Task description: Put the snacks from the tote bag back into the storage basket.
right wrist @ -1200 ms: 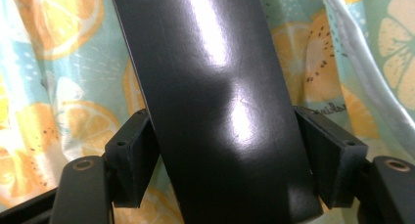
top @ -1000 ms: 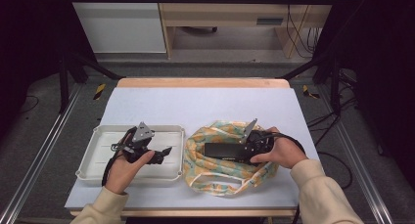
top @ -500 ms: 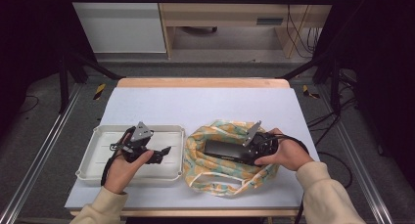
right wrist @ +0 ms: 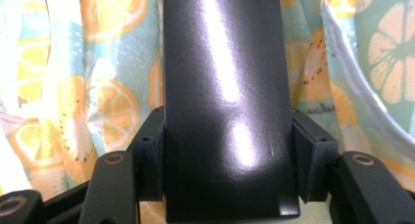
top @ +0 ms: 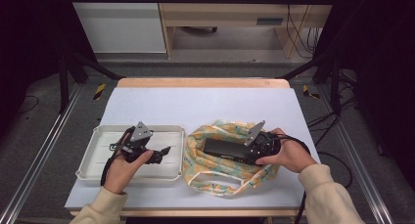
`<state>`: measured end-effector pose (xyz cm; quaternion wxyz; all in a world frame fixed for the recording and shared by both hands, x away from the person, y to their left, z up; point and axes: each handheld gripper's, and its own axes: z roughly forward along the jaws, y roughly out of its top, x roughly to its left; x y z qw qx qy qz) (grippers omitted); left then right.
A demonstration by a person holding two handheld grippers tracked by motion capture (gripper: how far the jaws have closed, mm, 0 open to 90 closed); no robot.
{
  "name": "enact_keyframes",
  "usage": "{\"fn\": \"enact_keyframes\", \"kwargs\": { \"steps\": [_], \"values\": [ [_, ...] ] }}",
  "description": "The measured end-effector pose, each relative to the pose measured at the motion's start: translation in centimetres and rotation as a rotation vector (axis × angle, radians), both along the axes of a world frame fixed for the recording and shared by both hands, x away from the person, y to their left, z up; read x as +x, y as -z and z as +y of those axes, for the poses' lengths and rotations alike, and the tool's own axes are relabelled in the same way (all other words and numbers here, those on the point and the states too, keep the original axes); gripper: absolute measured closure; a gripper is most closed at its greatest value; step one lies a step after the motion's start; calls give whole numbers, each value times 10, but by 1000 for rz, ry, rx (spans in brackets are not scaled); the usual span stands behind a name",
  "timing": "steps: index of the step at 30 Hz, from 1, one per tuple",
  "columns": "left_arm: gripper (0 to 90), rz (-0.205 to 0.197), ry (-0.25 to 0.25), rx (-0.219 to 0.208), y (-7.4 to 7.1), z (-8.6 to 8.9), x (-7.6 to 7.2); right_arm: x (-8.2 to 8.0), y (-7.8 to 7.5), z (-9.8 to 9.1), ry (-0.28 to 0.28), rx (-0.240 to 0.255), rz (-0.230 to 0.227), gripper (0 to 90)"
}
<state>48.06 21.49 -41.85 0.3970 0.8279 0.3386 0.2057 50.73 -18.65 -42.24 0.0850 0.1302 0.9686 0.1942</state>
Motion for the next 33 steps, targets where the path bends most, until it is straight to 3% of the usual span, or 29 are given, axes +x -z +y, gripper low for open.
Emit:
{"fn": "enact_keyframes", "kwargs": {
  "steps": [33],
  "values": [
    [120, 10, -3, 11, 3, 1, 1, -11, -21, -11, -18, 46, -51, 431]
  ]
}}
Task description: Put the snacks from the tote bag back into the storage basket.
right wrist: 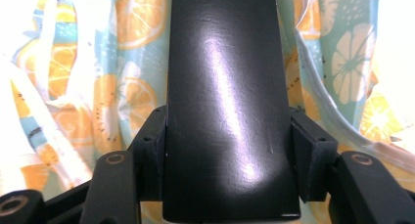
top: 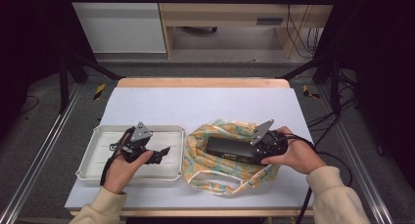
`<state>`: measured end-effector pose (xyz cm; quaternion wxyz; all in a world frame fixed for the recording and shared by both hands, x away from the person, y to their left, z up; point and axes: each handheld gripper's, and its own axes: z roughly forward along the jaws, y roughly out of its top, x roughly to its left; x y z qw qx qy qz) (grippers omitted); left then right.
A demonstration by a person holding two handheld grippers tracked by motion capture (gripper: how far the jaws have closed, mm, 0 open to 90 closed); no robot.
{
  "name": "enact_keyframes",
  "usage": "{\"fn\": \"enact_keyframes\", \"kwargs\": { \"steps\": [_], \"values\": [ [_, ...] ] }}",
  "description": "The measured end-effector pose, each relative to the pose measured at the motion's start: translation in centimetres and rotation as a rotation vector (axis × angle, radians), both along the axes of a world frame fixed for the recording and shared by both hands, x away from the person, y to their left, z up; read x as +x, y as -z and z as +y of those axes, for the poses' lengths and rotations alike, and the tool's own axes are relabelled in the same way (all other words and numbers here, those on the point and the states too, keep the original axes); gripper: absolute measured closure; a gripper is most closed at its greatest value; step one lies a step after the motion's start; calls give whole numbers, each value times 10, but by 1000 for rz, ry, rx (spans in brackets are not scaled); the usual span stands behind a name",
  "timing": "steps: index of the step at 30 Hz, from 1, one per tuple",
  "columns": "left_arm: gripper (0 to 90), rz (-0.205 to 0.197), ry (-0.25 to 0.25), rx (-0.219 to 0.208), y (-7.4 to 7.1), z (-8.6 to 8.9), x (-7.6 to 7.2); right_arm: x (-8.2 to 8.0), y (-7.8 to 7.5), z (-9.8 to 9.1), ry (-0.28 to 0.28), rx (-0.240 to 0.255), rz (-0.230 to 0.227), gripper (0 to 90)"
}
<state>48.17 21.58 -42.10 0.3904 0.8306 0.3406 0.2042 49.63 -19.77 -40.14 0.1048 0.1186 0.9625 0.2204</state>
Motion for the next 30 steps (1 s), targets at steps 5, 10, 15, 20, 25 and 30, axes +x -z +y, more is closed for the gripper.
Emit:
{"fn": "enact_keyframes", "kwargs": {
  "steps": [5, 10, 15, 20, 25, 30],
  "values": [
    [120, 6, 13, 5, 1, -1, 1, -5, -9, -3, 0, 15, -14, 431],
    [119, 9, 47, 18, -2, -3, 2, -11, -20, -8, -8, 40, -44, 431],
    [116, 18, 114, 15, -14, -9, 5, -18, -32, -12, 0, 77, -91, 432],
    [114, 26, 174, 24, -30, -21, 8, -19, -43, -11, -2, 92, -102, 432],
    [104, 16, 264, 62, -56, -33, 5, -18, -50, -3, -15, 86, -112, 432],
    [95, 8, 343, 137, -74, -44, 6, -16, -55, 7, -21, 90, -104, 432]
  ]
}}
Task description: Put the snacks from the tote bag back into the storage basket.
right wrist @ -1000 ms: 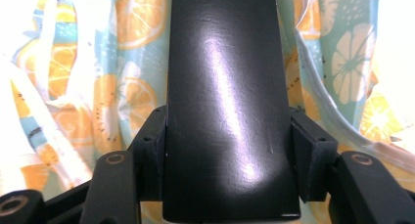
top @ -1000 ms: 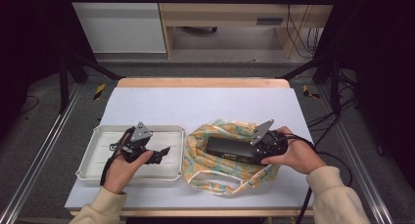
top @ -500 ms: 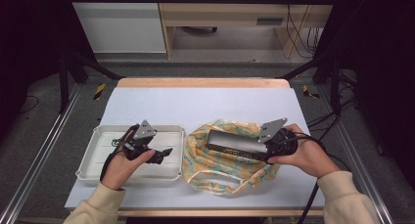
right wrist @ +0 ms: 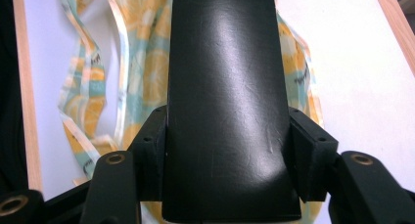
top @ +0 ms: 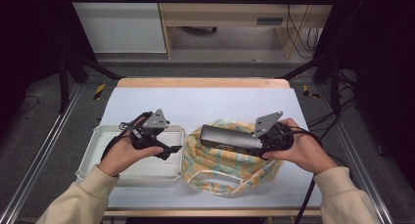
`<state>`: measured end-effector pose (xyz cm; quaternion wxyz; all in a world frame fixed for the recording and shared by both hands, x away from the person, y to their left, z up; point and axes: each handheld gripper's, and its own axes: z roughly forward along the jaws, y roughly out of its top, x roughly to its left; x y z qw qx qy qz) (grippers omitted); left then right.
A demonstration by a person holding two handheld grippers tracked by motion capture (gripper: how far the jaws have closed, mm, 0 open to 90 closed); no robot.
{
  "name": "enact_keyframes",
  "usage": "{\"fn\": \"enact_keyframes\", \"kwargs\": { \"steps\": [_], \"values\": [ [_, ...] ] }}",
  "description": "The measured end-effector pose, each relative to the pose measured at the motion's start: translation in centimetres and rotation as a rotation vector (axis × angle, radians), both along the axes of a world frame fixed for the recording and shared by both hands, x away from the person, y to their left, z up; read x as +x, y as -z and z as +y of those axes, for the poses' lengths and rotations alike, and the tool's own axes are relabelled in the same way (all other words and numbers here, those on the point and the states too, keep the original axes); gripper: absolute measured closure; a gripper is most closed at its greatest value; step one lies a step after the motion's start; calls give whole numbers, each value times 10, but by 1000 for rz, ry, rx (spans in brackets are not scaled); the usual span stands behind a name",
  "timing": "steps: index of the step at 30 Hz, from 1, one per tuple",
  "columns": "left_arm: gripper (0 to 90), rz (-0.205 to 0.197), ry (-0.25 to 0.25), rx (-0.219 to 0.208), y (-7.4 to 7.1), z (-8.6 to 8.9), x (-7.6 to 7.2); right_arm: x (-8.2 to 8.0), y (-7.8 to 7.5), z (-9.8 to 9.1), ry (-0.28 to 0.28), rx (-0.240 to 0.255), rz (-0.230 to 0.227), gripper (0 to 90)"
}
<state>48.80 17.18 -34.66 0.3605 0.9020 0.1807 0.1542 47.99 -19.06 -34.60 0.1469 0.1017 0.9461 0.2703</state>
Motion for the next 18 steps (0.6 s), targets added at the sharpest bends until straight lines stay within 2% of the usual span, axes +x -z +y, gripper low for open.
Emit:
{"fn": "enact_keyframes", "kwargs": {
  "steps": [2, 3, 6, 9, 18],
  "values": [
    [91, -9, 33, 38, -5, -4, 0, 1, -2, 5, -14, -3, 3, 431],
    [91, -9, 33, 38, -5, -4, 0, 2, -2, 9, -18, -3, 5, 432],
    [81, 11, 84, 95, -8, -9, 2, 4, -2, 16, -26, -13, 8, 432],
    [81, 8, 115, 141, -8, -11, 2, 6, -2, 24, -45, -23, 7, 432],
    [80, 17, 154, 181, -11, -14, 2, 8, -1, 47, -73, -46, 24, 432]
  ]
}}
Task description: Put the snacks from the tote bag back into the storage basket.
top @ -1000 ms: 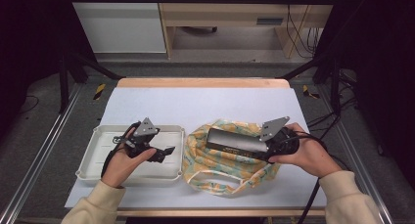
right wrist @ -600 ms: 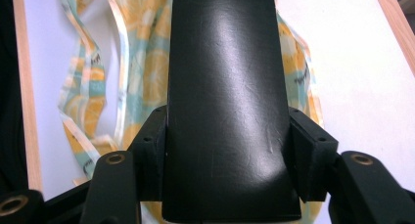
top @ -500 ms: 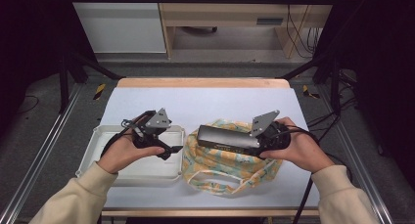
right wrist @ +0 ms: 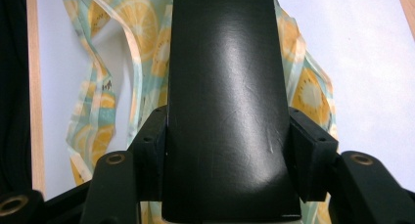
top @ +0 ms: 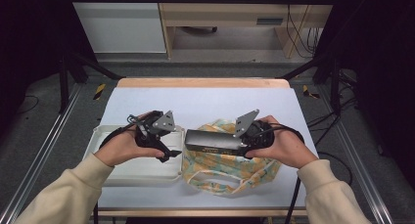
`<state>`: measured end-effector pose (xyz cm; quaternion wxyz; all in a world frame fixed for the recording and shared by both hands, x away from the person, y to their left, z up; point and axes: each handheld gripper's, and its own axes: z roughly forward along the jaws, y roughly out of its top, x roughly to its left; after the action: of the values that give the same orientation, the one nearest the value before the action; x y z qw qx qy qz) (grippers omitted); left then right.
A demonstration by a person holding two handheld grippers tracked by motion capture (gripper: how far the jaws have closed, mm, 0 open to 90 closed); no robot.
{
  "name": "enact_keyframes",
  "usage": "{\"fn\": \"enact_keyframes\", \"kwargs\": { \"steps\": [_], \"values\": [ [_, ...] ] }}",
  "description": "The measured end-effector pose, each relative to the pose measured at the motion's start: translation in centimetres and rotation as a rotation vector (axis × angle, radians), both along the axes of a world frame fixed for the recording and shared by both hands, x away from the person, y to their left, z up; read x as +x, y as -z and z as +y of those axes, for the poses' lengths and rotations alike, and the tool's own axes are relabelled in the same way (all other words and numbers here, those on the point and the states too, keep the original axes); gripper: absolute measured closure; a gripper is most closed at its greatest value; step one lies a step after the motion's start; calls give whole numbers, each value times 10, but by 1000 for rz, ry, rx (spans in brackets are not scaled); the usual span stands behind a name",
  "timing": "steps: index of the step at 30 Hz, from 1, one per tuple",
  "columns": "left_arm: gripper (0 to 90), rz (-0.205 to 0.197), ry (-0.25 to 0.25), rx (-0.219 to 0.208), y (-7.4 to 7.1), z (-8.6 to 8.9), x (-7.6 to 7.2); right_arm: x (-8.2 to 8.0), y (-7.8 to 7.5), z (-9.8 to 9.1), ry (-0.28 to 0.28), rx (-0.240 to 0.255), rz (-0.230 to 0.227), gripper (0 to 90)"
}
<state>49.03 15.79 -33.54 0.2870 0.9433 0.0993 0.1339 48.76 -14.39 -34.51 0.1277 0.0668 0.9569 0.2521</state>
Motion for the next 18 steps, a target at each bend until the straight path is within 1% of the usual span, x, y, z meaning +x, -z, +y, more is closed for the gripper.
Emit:
{"fn": "enact_keyframes", "kwargs": {
  "steps": [3, 4, 7, 9, 12, 14, 16, 18],
  "values": [
    [79, 11, 21, 2, -3, -1, -2, 0, -1, 8, -6, 0, 1, 432],
    [79, 13, 29, 8, -4, -2, -2, 0, -1, 10, -5, 1, 1, 432],
    [79, 4, 47, 36, -6, -2, -5, -1, -2, 18, -18, 5, 3, 432],
    [79, 10, 53, 40, -7, -2, -6, -2, -3, 23, -28, 11, 2, 432],
    [80, 11, 62, 50, -9, -2, -7, -5, -4, 29, -43, 8, 4, 432],
    [81, 21, 83, 66, -9, -3, -7, -6, -4, 33, -54, 2, 2, 432],
    [97, 26, 104, 94, -7, -5, -7, -6, -5, 37, -63, -1, 0, 432],
    [100, 27, 111, 119, -5, -7, -6, -6, -5, 40, -62, 6, 3, 432]
  ]
}}
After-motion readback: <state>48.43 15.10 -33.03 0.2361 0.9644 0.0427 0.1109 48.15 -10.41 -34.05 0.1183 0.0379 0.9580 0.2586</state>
